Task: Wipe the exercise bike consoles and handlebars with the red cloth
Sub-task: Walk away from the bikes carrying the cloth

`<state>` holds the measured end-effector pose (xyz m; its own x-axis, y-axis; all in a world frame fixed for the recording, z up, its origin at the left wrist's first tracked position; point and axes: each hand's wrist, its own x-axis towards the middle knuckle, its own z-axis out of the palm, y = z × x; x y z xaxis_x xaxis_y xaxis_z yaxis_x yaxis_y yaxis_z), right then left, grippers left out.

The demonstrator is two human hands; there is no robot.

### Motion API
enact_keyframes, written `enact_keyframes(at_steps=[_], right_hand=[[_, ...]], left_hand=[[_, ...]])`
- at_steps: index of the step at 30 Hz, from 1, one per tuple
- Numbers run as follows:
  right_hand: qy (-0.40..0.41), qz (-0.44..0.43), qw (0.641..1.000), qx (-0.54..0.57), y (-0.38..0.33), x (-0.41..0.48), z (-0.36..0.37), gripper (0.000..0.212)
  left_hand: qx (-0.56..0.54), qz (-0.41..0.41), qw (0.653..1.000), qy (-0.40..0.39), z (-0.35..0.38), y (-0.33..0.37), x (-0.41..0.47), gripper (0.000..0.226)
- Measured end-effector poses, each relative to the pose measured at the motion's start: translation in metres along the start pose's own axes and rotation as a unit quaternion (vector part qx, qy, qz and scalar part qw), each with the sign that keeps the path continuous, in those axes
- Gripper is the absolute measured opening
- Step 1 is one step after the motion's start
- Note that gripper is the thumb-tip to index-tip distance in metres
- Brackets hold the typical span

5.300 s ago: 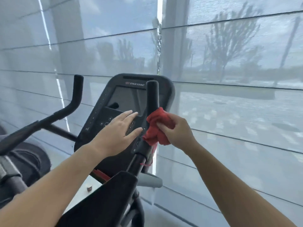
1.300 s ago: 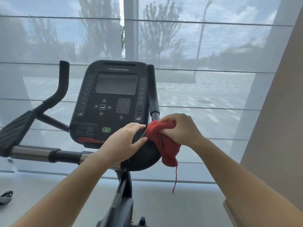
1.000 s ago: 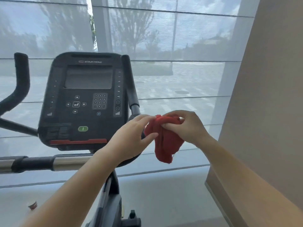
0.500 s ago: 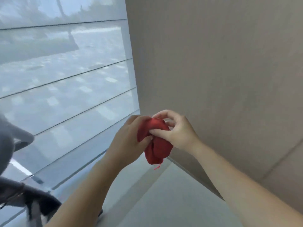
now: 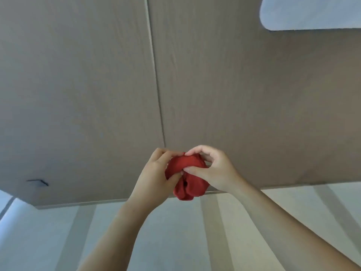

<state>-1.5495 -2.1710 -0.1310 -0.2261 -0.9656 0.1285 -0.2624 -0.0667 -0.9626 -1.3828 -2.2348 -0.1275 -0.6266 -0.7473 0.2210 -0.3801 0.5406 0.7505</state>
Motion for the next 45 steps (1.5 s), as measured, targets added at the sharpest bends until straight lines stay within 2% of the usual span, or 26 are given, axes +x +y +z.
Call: enact_keyframes(at_steps=[4, 7, 11, 18, 24, 30, 37, 41, 45], right_hand=[[0.097, 0.033, 0.995, -0.005, 0.028, -0.027, -0.094, 0.029], [0.155, 0.050, 0.987, -0.016, 0.038, -0.052, -0.150, 0.032], [0.237, 0.070, 0.968, -0.045, 0.049, -0.087, -0.209, 0.031], [0.361, 0.106, 0.921, -0.095, 0.082, -0.121, -0.285, 0.030], [0.421, 0.149, 0.885, -0.127, 0.106, -0.112, -0.367, 0.023], [0.504, 0.169, 0.840, -0.113, 0.125, -0.116, -0.451, 0.022], [0.604, 0.192, 0.769, -0.076, 0.153, -0.175, -0.528, 0.025], [0.654, 0.202, 0.725, -0.078, 0.167, -0.235, -0.577, 0.025], [0.714, 0.210, 0.665, -0.061, 0.185, -0.316, -0.647, 0.025]], left_hand=[[-0.040, 0.052, 0.993, -0.093, 0.085, 0.041, 0.055, 0.045], [-0.027, 0.108, 0.979, -0.173, 0.139, 0.070, 0.088, 0.050], [-0.046, 0.146, 0.953, -0.261, 0.206, 0.108, 0.115, 0.043], [-0.080, 0.182, 0.928, -0.316, 0.300, 0.152, 0.155, 0.026], [-0.052, 0.242, 0.893, -0.376, 0.363, 0.177, 0.229, 0.047], [-0.043, 0.251, 0.884, -0.391, 0.436, 0.210, 0.291, 0.042], [-0.031, 0.323, 0.819, -0.474, 0.549, 0.291, 0.303, 0.037], [-0.015, 0.375, 0.769, -0.517, 0.628, 0.346, 0.289, 0.036], [-0.005, 0.413, 0.723, -0.554, 0.728, 0.422, 0.261, 0.036]])
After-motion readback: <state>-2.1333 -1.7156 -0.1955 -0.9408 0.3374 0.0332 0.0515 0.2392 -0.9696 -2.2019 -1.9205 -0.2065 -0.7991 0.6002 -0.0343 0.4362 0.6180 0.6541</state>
